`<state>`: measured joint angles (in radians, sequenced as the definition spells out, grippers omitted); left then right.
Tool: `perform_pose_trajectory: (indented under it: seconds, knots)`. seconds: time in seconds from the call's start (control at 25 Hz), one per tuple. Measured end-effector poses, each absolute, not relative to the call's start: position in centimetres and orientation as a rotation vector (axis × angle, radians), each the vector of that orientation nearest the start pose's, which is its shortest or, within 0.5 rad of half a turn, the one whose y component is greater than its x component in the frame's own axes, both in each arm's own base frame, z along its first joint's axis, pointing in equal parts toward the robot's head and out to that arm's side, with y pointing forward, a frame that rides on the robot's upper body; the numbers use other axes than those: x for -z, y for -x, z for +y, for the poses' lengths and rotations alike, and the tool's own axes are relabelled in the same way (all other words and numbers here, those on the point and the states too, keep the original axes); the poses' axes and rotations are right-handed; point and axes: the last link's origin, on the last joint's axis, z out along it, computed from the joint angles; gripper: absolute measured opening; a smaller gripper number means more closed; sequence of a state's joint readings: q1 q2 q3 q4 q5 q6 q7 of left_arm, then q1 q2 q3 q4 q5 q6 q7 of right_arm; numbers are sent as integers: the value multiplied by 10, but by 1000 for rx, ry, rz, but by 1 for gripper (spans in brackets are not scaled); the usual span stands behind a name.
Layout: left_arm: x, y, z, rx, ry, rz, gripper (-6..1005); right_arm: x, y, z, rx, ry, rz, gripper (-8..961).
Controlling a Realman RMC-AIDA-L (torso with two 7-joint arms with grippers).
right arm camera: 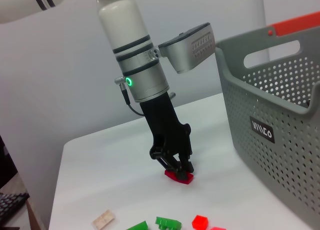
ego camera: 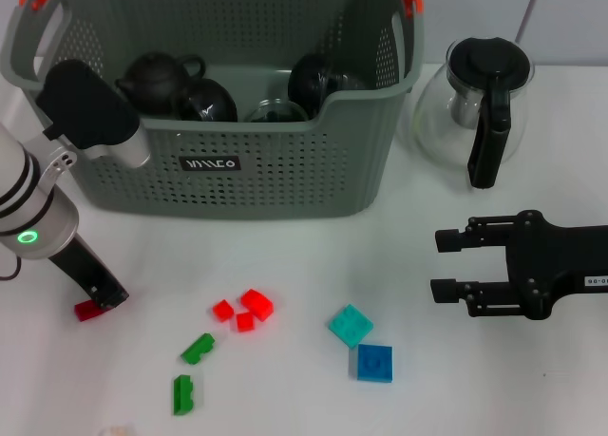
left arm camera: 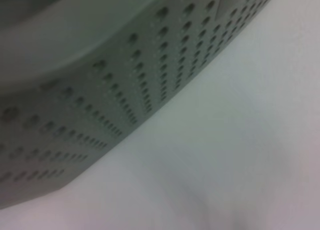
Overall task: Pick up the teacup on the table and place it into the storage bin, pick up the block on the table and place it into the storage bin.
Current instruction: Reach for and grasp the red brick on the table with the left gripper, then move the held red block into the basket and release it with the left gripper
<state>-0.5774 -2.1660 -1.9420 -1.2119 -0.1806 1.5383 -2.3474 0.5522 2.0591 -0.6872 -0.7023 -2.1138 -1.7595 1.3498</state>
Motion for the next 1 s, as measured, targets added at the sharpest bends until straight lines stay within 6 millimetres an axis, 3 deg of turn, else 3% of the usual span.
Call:
perform_pose_trajectory:
  seconds: [0.28, 0.48, 0.72, 1.0]
  knots:
    - [-15, 246, 343, -762, 2484, -952, 181, -8, -252, 312, -659, 2960, 469, 684]
    - [-41, 225, 339, -590, 2583, -959, 180, -8, -252, 312, -659, 2961, 468, 683]
    - [-90, 207, 334, -131, 2763, -973, 181, -8, -252, 312, -657, 2959, 468, 683]
    - [-121, 189, 343, 485, 2844, -892, 180, -8, -251, 312, -659, 2960, 466, 684]
